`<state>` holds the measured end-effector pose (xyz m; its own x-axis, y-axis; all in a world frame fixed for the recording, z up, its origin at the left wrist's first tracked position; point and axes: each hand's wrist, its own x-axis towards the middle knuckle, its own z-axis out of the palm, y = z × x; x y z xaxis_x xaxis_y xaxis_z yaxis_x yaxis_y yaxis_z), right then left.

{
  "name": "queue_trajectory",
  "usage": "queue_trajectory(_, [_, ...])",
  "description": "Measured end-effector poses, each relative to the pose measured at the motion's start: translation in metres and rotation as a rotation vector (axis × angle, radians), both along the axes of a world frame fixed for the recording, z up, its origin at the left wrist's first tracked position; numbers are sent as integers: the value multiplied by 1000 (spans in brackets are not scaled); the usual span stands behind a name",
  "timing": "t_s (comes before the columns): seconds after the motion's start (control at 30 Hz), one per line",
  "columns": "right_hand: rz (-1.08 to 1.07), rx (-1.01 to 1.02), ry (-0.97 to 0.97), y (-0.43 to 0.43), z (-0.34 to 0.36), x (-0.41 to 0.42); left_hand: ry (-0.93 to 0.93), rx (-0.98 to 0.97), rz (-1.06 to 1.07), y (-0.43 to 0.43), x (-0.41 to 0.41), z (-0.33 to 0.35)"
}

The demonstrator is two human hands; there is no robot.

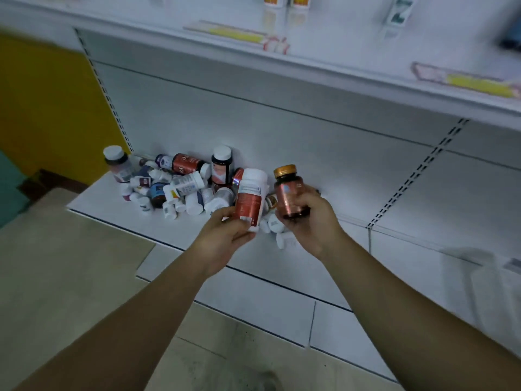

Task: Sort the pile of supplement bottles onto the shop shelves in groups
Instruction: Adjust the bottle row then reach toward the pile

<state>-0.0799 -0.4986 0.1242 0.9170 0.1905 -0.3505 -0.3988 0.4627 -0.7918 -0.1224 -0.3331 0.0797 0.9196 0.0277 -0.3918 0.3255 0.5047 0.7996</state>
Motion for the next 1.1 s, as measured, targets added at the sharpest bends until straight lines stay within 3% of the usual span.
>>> queue_trajectory(0.1, [-68,180,39,11,27,-45,-108,-13,-107,17,-35,32])
queue_trajectory(0.23, [-134,233,-18,25,53,-100,-231,74,-250,33,-78,68])
queue_trajectory(0.5, [-194,42,-174,26,95,-174,-433,312,-292,32,-136,128])
queue_trajectory(0.6, [-239,-8,-225,12,106,-190,-519,256,-342,20,-145,147])
queue_trajectory(0.67, [-239,-24,-279,1,113,-199,-549,177,-375,7,-149,158])
queue_trajectory(0.83, [-310,-92,-358,-45,131,-223,-612,261,-427,-44,-156,179])
queue_trajectory(1.1, [-559,-188,-422,-190,157,-291,-652,203,-637,-190,-186,209])
